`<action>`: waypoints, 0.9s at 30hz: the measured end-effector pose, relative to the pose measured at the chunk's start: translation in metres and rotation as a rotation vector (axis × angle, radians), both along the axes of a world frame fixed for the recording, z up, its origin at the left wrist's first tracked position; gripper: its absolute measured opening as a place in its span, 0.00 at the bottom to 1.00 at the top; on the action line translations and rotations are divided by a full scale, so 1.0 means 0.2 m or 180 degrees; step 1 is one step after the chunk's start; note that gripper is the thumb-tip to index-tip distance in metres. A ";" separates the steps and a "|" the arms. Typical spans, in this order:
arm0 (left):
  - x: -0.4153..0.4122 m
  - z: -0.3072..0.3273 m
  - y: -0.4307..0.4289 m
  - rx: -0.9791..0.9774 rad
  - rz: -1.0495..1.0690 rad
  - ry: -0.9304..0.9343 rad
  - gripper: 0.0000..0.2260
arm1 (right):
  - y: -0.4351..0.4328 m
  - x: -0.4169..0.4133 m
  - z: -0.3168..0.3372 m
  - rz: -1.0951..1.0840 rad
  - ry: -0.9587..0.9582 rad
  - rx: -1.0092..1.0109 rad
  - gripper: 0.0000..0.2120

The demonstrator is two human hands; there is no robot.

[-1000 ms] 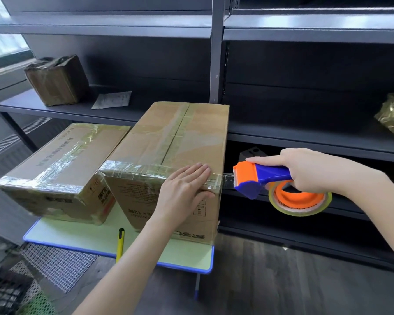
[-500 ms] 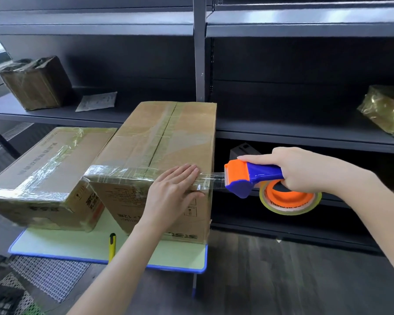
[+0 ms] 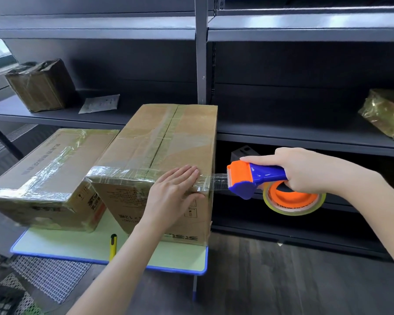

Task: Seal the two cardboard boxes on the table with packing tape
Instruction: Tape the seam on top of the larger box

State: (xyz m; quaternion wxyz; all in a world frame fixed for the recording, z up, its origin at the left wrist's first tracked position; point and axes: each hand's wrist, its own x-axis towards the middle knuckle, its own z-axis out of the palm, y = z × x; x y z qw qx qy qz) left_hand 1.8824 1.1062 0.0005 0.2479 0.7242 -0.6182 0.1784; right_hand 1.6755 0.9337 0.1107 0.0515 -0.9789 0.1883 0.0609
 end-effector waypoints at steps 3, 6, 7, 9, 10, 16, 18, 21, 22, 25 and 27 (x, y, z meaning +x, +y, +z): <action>0.00 -0.01 0.00 -0.0002 0.0003 0.0034 0.24 | -0.01 0.00 0.01 -0.0011 0.0026 -0.0021 0.41; 0.01 -0.01 0.00 -0.0018 0.0036 0.0050 0.24 | -0.02 -0.03 0.01 -0.0078 0.0059 -0.0005 0.42; 0.01 -0.02 0.00 -0.0017 0.0043 0.0041 0.24 | -0.02 -0.04 0.01 -0.0105 0.0062 -0.0005 0.42; 0.01 -0.02 -0.01 0.0008 0.0033 -0.0002 0.24 | -0.03 -0.05 0.01 -0.0151 0.0071 -0.0127 0.43; 0.00 -0.02 -0.01 0.0028 0.0022 -0.0011 0.24 | -0.03 -0.04 0.01 -0.0163 0.0097 -0.0248 0.43; -0.01 -0.01 0.01 0.0214 -0.0035 -0.0085 0.25 | -0.01 0.09 -0.08 -0.0236 0.0489 -0.0443 0.40; -0.03 0.00 0.02 0.0315 -0.0042 -0.0092 0.24 | -0.01 0.13 -0.10 -0.0203 0.0605 -0.0460 0.40; -0.04 0.02 0.03 0.0344 -0.0047 0.0064 0.21 | 0.01 0.18 -0.10 -0.0175 0.0757 -0.0539 0.39; -0.05 0.02 0.03 0.0366 -0.0039 0.0112 0.20 | 0.03 0.20 -0.10 -0.0172 0.0800 -0.0562 0.39; -0.06 0.04 0.03 0.0447 -0.0004 0.0187 0.21 | 0.07 0.27 -0.10 -0.0109 0.0825 -0.0674 0.37; -0.06 0.05 0.03 0.0525 0.0010 0.0183 0.23 | 0.09 0.30 -0.10 0.0035 0.0762 -0.0947 0.34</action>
